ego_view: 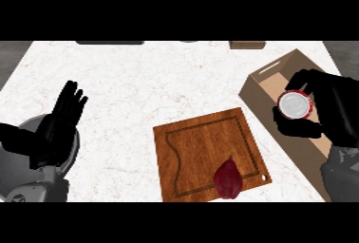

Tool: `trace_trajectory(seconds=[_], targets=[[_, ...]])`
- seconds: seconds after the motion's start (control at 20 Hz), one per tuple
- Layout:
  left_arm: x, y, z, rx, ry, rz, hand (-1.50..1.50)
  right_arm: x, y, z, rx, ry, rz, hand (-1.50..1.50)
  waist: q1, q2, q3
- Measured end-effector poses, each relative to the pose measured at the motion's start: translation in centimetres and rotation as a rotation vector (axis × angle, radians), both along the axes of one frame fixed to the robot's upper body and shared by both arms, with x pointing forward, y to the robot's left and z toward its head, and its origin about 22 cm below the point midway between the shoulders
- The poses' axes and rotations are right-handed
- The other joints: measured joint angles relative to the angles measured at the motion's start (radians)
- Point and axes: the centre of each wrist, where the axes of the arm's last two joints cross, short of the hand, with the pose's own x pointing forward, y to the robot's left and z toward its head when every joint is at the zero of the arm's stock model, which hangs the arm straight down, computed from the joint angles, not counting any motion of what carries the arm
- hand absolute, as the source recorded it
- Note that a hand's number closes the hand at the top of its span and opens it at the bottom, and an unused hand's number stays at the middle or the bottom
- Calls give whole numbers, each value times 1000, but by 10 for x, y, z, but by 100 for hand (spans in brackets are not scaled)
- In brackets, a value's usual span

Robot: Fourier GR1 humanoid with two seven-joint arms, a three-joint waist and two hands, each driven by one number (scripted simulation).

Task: Pick the can from the cutting board and place it in the cardboard box

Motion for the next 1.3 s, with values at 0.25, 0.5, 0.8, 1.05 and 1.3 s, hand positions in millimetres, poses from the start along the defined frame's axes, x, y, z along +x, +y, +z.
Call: trace_trajectory(seconds=[0.25,0.5,0.8,1.05,1.3], targets=[[2,-2,2,-1,-7,-9,0,23,-27,-32,-157,250,-64,-150,8,3,-1],[3,-4,5,0,-1,-3,0,44,-58,-53,-95,327,-49,-150,4,0,-1],[2,2,2,-3,-4,-2,0,55,-59,-48,70,69,40,-150,4,0,0],[2,2,3,-5,1,5,0,54,-62,-35,303,-100,101,-150,-5,-3,1],[-1,5,2,-8,3,12,0,50,-77,-26,614,-146,114,-150,-13,-6,1]])
